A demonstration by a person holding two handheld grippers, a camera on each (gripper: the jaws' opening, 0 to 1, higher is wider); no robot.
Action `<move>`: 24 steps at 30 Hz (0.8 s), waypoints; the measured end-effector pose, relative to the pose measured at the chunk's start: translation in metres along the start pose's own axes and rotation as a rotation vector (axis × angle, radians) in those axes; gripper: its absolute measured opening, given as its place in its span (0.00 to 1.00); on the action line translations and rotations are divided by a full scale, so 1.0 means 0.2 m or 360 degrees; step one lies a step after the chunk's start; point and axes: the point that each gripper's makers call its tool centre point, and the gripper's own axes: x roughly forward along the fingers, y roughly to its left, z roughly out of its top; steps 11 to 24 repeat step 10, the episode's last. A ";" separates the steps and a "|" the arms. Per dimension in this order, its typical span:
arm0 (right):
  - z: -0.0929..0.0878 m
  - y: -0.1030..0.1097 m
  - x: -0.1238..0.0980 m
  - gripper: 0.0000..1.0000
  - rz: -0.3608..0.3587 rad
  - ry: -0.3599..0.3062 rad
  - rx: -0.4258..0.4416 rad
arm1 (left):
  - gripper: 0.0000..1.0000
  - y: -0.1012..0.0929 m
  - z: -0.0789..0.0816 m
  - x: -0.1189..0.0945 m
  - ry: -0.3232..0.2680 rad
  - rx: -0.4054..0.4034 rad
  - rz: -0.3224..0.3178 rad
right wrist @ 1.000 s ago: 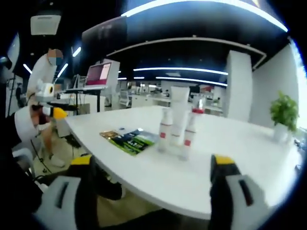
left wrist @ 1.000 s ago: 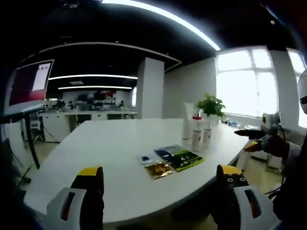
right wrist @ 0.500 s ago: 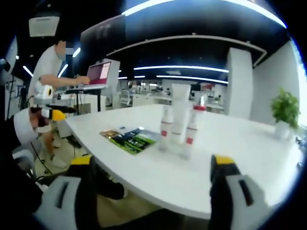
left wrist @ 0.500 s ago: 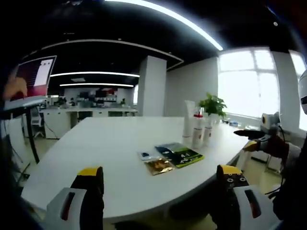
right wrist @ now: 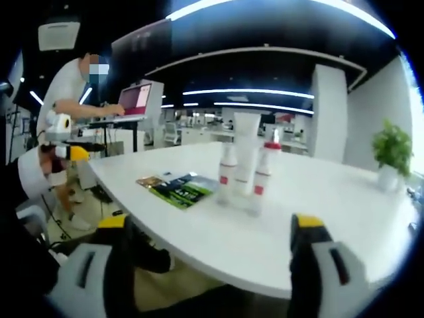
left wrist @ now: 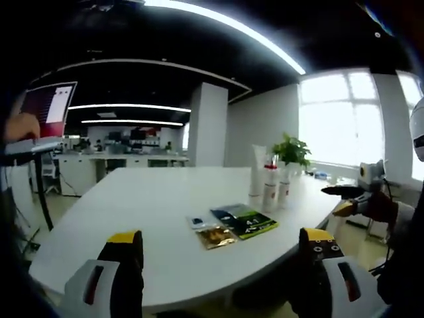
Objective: Arrange the skincare products in the storage area until every visible bottle or jar stands upright without overlapping.
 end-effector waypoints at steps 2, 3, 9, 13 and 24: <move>0.00 0.00 0.00 1.00 0.0000 -0.0004 0.0005 | 1.00 0.00 0.00 0.00 0.0007 0.0015 0.0004; 0.00 0.00 -0.01 1.00 0.0000 -0.0005 0.0007 | 1.00 0.00 -0.01 0.00 0.0013 0.0010 0.0004; -0.01 0.01 -0.02 1.00 0.0001 0.0004 0.0018 | 1.00 -0.01 -0.02 0.00 0.0032 0.0007 -0.0001; -0.01 0.01 -0.02 1.00 0.0001 0.0003 0.0018 | 1.00 -0.01 -0.02 0.00 0.0036 0.0007 -0.0003; -0.01 0.01 -0.02 1.00 0.0001 0.0003 0.0018 | 1.00 -0.01 -0.02 0.00 0.0036 0.0007 -0.0003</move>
